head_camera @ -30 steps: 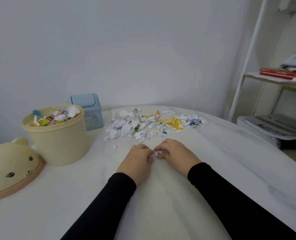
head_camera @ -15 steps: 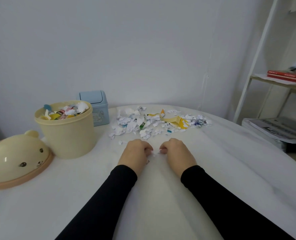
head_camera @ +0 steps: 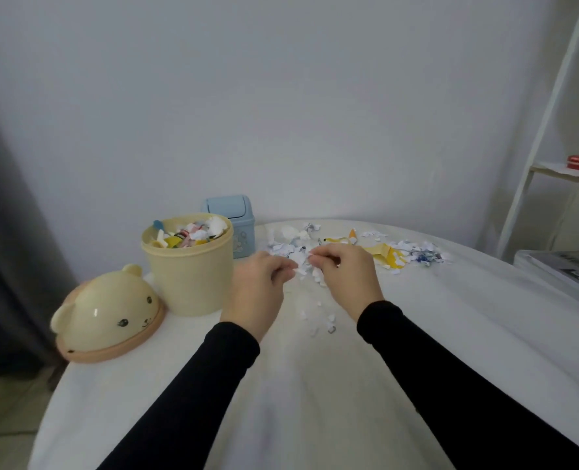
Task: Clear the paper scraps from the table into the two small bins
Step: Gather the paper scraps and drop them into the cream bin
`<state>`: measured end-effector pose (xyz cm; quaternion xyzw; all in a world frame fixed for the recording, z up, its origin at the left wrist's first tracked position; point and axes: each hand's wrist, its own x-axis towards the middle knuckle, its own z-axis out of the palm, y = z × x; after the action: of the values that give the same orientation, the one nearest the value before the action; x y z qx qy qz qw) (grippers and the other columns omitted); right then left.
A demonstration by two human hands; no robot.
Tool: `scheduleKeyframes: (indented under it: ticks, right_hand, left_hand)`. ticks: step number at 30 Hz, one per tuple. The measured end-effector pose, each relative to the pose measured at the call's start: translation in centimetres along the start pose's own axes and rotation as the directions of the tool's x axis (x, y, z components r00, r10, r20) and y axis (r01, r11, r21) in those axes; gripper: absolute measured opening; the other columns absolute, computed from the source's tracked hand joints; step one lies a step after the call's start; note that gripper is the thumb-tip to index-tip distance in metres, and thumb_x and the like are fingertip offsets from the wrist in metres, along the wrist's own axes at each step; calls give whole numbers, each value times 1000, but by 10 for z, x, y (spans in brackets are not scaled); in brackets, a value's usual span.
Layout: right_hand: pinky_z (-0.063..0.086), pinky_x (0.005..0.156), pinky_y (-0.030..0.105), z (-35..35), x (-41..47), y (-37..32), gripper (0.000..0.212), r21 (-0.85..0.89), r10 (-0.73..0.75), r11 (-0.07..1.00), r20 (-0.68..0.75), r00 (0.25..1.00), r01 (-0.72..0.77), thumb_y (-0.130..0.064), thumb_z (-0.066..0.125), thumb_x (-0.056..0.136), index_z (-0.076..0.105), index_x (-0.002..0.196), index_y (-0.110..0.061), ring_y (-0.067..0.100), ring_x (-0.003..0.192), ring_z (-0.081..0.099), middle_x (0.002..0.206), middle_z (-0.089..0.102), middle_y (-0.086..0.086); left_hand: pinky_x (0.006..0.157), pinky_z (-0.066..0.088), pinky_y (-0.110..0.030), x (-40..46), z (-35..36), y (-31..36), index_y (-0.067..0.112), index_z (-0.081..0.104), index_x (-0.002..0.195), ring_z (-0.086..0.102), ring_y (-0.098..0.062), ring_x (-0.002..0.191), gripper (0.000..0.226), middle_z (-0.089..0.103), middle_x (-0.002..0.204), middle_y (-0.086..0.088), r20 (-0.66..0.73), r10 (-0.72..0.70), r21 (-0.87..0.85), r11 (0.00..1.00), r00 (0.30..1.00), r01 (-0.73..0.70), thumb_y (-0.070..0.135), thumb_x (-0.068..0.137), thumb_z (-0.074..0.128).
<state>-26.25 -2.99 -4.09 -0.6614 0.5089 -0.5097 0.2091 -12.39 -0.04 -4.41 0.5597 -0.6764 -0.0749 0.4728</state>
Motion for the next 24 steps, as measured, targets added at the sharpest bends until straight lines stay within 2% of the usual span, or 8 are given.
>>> scheduleKeyframes:
  ticks: [2, 5, 9, 13, 16, 20, 22, 24]
  right_hand:
    - [38, 67, 1, 15, 20, -26, 11, 5, -70, 998, 24, 997, 70, -7, 66, 86, 74, 92, -4, 5, 74, 57, 83, 68, 0]
    - [39, 67, 7, 40, 49, -61, 13, 1, -141, 990, 85, 986, 141, -10, 65, 87, 74, 93, -6, 9, 81, 59, 93, 71, 6]
    - [41, 76, 14, 76, 72, -92, 15, -18, -145, 988, 195, 970, 151, -10, 62, 89, 72, 99, -4, 11, 85, 58, 101, 68, 7]
    - [41, 79, 20, 108, 85, -101, 13, -48, -107, 991, 277, 955, 125, -8, 64, 89, 71, 99, -5, 13, 86, 58, 104, 68, 9]
    - [45, 83, 22, 123, 89, -102, 14, -68, -92, 991, 316, 944, 119, -11, 65, 88, 72, 100, -8, 16, 94, 63, 103, 70, 6]
    - [40, 76, 14, 128, 85, -102, 21, -85, -110, 984, 417, 902, 159, -13, 59, 92, 70, 110, -10, 12, 91, 58, 107, 68, 3]
    - [37, 61, 0, 127, 84, -100, 25, -83, -132, 979, 451, 883, 188, -11, 53, 94, 67, 115, -11, 8, 87, 53, 109, 66, 3]
    - [36, 54, -3, 126, 83, -99, 26, -115, -162, 963, 476, 865, 243, -8, 51, 95, 68, 114, -10, 8, 85, 51, 109, 63, 3]
  left_hand:
    - [73, 32, -15, 15, -26, 0, 9, 74, 97, 57, -18, 89, 16, 65, 93, -5, -42, 91, 121, 989, 995, -85, 9, 90, 60]
    - [70, 28, -14, 39, -60, -10, 11, 73, 101, 53, -15, 86, 19, 59, 89, -1, -98, 113, 213, 973, 989, -90, 10, 92, 57]
    - [66, 32, -8, 69, -91, -33, 10, 72, 103, 50, -10, 81, 19, 61, 91, -1, -133, 26, 253, 967, 991, 8, 9, 92, 56]
    - [67, 40, -17, 90, -110, -58, 8, 70, 103, 54, -12, 82, 18, 67, 104, -7, -93, -118, 266, 954, 989, 139, 9, 92, 57]
    - [67, 42, -23, 98, -119, -71, 9, 72, 98, 55, -14, 72, 15, 65, 89, -5, -56, -192, 259, 945, 980, 200, 14, 92, 58]
    - [53, 37, -23, 99, -124, -78, 12, 63, 66, 45, -17, 56, 31, 56, 64, -2, 21, -209, 279, 940, 978, 195, 17, 93, 49]
    - [58, 37, -26, 99, -128, -80, 9, 65, 76, 46, -19, 64, 28, 56, 72, -6, 56, -196, 272, 946, 979, 174, 18, 94, 46]
    - [61, 38, -25, 99, -133, -81, 12, 71, 88, 51, -19, 71, 27, 63, 80, -4, 121, -186, 303, 942, 975, 142, 18, 94, 46]
